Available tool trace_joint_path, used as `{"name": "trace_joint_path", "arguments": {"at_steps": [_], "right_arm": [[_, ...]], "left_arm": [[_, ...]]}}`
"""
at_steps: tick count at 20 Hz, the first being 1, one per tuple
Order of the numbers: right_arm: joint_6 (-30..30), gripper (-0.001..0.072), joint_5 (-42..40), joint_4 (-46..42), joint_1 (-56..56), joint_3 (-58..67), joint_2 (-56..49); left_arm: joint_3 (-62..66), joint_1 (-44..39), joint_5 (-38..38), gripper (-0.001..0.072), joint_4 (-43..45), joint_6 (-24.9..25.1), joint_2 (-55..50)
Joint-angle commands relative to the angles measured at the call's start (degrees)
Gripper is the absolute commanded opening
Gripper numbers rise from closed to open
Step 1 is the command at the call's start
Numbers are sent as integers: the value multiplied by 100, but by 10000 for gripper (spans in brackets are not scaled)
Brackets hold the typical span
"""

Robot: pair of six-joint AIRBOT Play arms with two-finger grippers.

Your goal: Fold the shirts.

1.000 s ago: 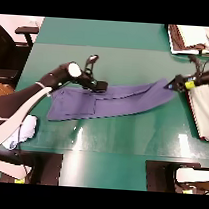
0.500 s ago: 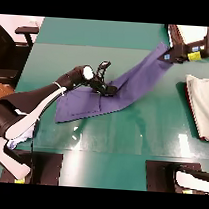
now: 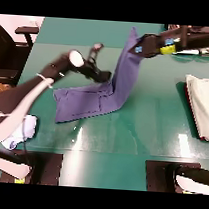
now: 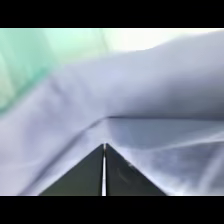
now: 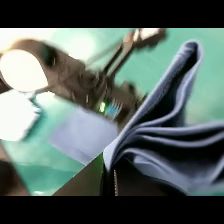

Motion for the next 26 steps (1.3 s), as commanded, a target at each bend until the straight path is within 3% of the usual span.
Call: {"name": "trace_joint_path", "arguments": {"at_steps": [1,3,4,6,7,11,18,19,20,21,26], "right_arm": [[-225,15,-660,752,811,15,-352],[-592,19,-1086,1241,1467,15,-846],[-772,67,-1340,1405,1773,17,-1084],[-1421,438,-1873,1777,2312,17,-1554],[-1569,532,-1998,1932,2500,17,-1740],[-1480,512,-1311,1460,2345,11,-1921],[-247,514,-603,-258,227,-1729,-1071],[-225,523,-522,-210,-131,-2063,-1051],[-221,621,-498,-146,-420,-2352,-1080],[-223,651,-494,-39,-643,-2564,-1150],[-227,648,-376,520,-715,-2686,-1943]], "left_arm": [[245,881,-369,31,992,4,1054],[271,1528,-433,31,1429,4,1829],[269,1834,-452,31,1648,4,2201],[269,2361,-501,31,1888,2,2780],[269,2570,-511,31,1893,2,2986],[264,3045,-664,31,1891,2,3373],[173,3045,-946,31,1768,2,3324],[142,3045,-944,31,1714,2,3324],[103,3045,-929,31,1668,2,3324],[63,3045,-920,31,1622,2,3324],[-94,3045,-916,31,1532,4,3322]]}}
